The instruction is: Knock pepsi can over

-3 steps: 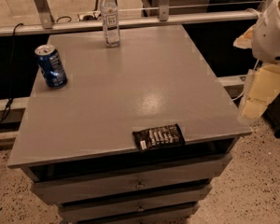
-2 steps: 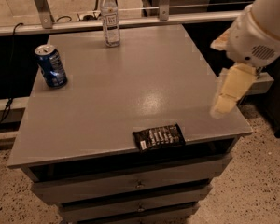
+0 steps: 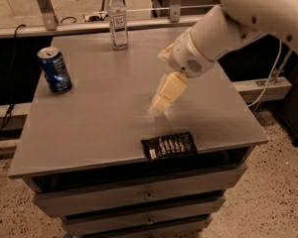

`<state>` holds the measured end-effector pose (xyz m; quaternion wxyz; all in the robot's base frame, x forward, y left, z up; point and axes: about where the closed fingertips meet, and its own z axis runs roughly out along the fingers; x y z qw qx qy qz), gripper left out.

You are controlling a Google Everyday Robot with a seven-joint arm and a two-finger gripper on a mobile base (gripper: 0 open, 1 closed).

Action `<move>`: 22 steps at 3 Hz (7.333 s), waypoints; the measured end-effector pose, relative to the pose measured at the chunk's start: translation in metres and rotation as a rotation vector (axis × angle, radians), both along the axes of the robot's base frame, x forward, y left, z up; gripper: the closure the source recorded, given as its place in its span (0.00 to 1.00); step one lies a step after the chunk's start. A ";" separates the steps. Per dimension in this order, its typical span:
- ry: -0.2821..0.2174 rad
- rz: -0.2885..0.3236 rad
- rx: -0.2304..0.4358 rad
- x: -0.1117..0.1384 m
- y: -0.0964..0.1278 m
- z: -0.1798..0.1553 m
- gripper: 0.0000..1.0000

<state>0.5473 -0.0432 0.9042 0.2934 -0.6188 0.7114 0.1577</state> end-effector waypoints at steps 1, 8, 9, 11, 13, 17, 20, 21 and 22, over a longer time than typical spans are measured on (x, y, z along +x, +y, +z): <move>0.004 0.044 0.187 0.033 0.067 -0.009 0.00; 0.007 0.112 0.642 0.097 0.312 -0.019 0.40; -0.016 0.096 0.640 0.111 0.297 -0.018 0.63; -0.156 0.146 0.501 0.124 0.214 0.032 1.00; -0.135 0.188 0.150 0.110 0.103 0.005 1.00; -0.067 0.307 -0.055 0.074 0.079 -0.042 0.36; -0.037 0.335 -0.040 0.063 0.078 -0.043 0.00; -0.002 0.316 0.021 0.065 0.064 -0.039 0.00; 0.023 0.264 0.112 0.076 0.031 -0.027 0.00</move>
Offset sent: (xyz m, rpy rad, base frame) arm 0.0896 0.1948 -0.0133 0.5113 0.0030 0.1270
